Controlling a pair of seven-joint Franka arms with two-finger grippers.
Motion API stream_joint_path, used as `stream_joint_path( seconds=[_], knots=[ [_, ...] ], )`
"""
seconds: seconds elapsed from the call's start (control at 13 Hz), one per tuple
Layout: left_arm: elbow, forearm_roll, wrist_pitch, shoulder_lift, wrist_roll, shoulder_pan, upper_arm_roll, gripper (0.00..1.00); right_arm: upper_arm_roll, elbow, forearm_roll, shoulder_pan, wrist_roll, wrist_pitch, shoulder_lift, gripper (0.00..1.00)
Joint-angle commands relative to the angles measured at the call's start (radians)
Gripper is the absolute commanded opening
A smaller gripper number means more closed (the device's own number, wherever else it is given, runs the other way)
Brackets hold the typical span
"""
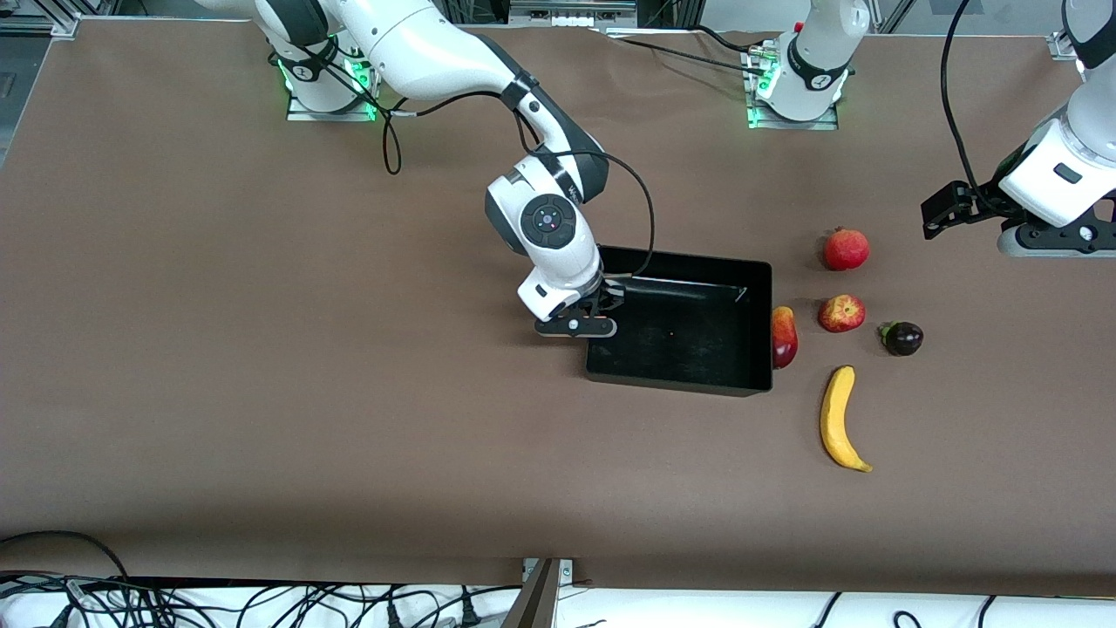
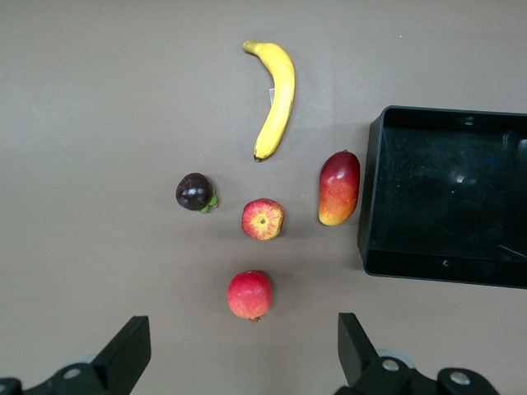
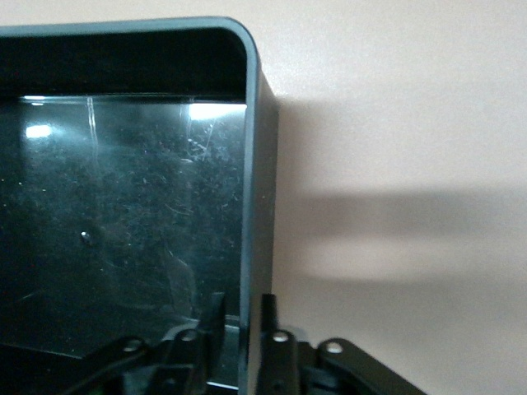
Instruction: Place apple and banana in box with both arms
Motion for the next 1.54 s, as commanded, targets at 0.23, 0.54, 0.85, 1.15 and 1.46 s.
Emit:
stream_joint_path(
  seconds=[0.23, 0.54, 0.85, 1.15, 1.46],
  knots=[
    [0.012, 0.022, 0.002, 0.005, 0.015, 0.002, -0.005, 1.0, -0.058, 0.036, 0.013, -0.019, -0.03, -0.218, -0.16, 1.0],
    [0.011, 0.017, -0.001, 0.002, 0.015, 0.0, -0.009, 1.0, -0.232, 0.035, 0.022, -0.094, -0.282, -0.453, -0.301, 1.0],
    [0.006, 0.019, 0.026, 0.006, 0.014, 0.0, -0.009, 1.0, -0.279, -0.049, 0.03, -0.185, -0.442, -0.592, -0.471, 1.0],
    [-0.003, 0.019, 0.028, 0.006, 0.003, -0.003, -0.011, 1.0, -0.352, -0.314, 0.007, -0.188, -0.557, -0.594, -0.721, 1.0],
    [-0.002, 0.02, 0.01, 0.0, 0.012, -0.004, -0.011, 1.0, -0.356, -0.456, -0.142, -0.186, -0.57, -0.596, -0.867, 1.0]
  ],
)
